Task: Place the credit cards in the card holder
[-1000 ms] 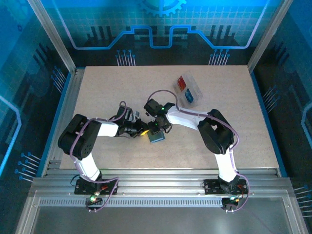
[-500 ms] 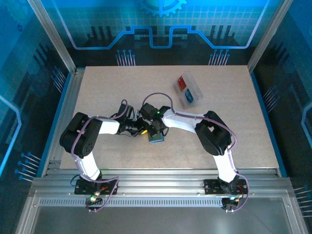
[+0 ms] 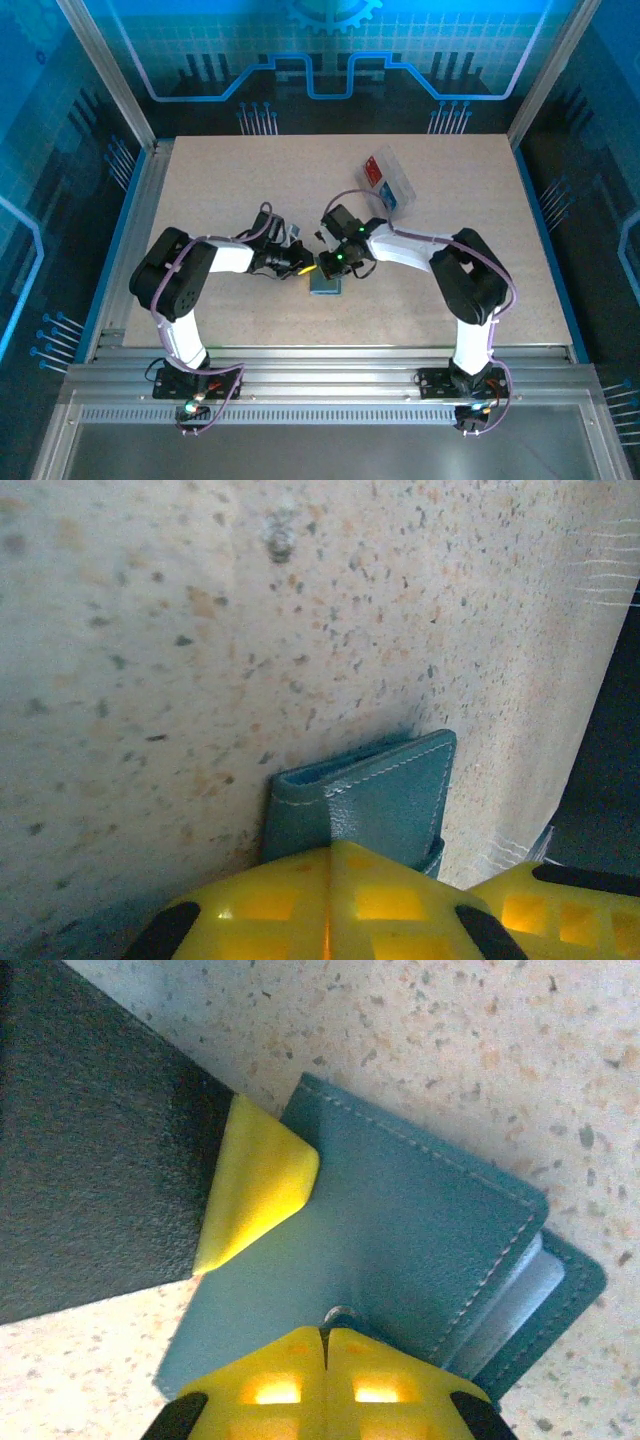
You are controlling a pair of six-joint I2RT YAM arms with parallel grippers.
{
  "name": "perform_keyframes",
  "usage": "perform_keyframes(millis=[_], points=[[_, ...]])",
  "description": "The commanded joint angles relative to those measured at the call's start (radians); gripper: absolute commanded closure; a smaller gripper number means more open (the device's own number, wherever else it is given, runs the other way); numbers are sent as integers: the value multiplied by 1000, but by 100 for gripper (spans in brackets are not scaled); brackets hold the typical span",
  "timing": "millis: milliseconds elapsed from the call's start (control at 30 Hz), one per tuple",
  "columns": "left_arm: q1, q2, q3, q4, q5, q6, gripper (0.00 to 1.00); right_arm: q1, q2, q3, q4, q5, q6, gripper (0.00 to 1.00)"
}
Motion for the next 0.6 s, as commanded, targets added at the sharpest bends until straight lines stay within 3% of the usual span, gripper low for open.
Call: perform_keyframes(millis=[0,167,433,500,567], points=[[-41,87,-30,-179,-164,21,92,-47,-60,-77,117,-205,74,100],[-61,89,-34,-178,-175,13,92,-130,-172,-234,220,-149,161,100],[-90,61,-69,-120,-165,-41,92,-212,-335,-480,283,54,309,100],[-106,46,-76,-110,-168,-54,92,-220,-357,-520,289,95,348,85],[-121,35,-81,-101,-169,-68,92,-222,-380,-545,279,148,376,76]])
